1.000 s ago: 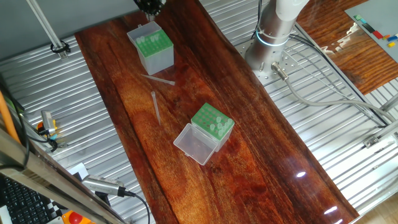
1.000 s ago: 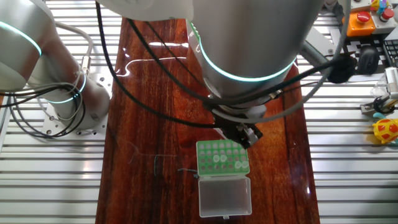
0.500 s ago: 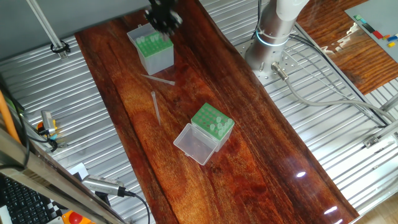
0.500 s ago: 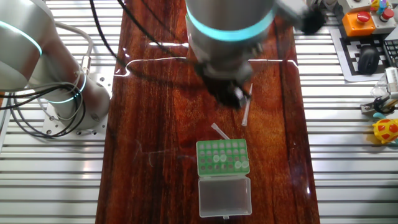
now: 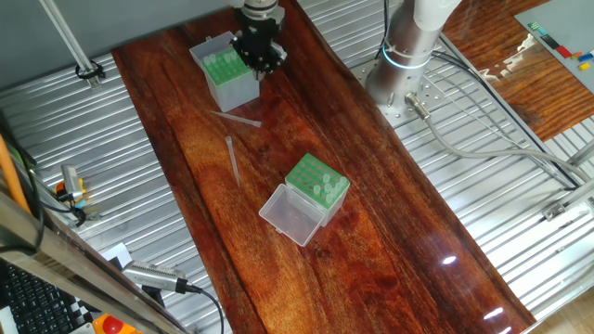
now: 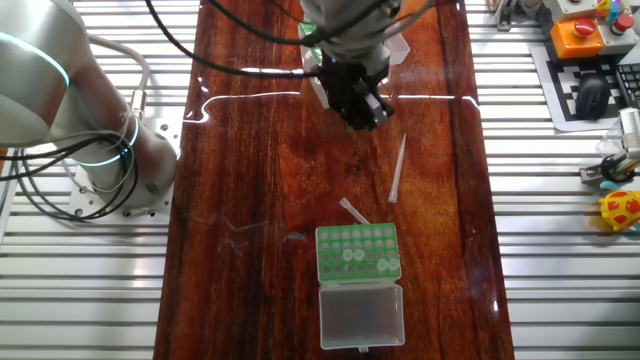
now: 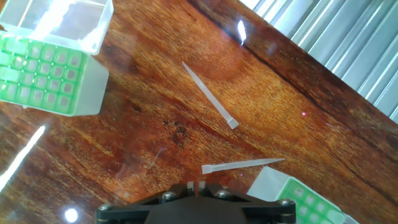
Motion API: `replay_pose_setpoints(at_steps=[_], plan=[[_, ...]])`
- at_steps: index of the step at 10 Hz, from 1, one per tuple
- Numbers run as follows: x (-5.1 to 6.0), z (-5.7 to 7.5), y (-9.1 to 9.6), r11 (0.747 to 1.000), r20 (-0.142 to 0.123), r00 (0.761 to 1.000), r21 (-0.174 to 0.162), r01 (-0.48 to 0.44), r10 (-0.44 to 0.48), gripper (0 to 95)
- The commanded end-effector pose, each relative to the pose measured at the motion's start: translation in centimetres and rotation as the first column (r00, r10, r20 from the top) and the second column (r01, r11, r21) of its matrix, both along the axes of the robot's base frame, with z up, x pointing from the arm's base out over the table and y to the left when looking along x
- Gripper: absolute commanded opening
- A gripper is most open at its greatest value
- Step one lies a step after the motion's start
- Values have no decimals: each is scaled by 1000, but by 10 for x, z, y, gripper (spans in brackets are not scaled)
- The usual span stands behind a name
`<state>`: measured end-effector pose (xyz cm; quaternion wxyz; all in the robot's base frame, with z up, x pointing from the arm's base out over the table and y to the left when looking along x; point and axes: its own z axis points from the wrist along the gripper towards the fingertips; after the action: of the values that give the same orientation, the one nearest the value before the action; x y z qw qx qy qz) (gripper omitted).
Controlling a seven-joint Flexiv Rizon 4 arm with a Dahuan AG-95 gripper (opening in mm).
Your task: Transfer all large pipette tips from one holder to another
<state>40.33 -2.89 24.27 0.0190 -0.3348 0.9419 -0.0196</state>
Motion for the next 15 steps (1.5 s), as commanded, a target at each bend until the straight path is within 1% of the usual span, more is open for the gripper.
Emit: replay_pose_setpoints(at_steps=[1,2,3,4,5,6,7,8,9,10,11,12,13,14,15], plan=[[-7,-13,68,995,-21,999,88,-43,45,190],[-13,-20,117,996,-25,999,77,43,-41,190],[-16,-21,137,994,-30,996,64,83,-82,190],[-18,-21,148,992,-35,993,54,118,-116,190],[-17,-18,138,993,-27,993,30,117,-117,190],[-17,-18,138,999,-29,999,11,44,-43,190],[-17,-18,138,999,-35,998,11,-50,50,190],[-17,-18,138,995,-58,993,10,-104,104,190],[-17,-18,138,986,-57,985,39,-163,165,190],[-17,-18,138,984,-54,983,55,-171,174,190],[-18,-24,162,985,-46,987,89,-148,153,380],[-22,-30,205,990,-42,992,85,-116,119,380],[-26,-32,231,995,-43,997,76,-68,71,380],[-30,-34,251,998,-47,999,56,-13,15,380],[-30,-34,248,998,-46,999,54,-8,11,380]])
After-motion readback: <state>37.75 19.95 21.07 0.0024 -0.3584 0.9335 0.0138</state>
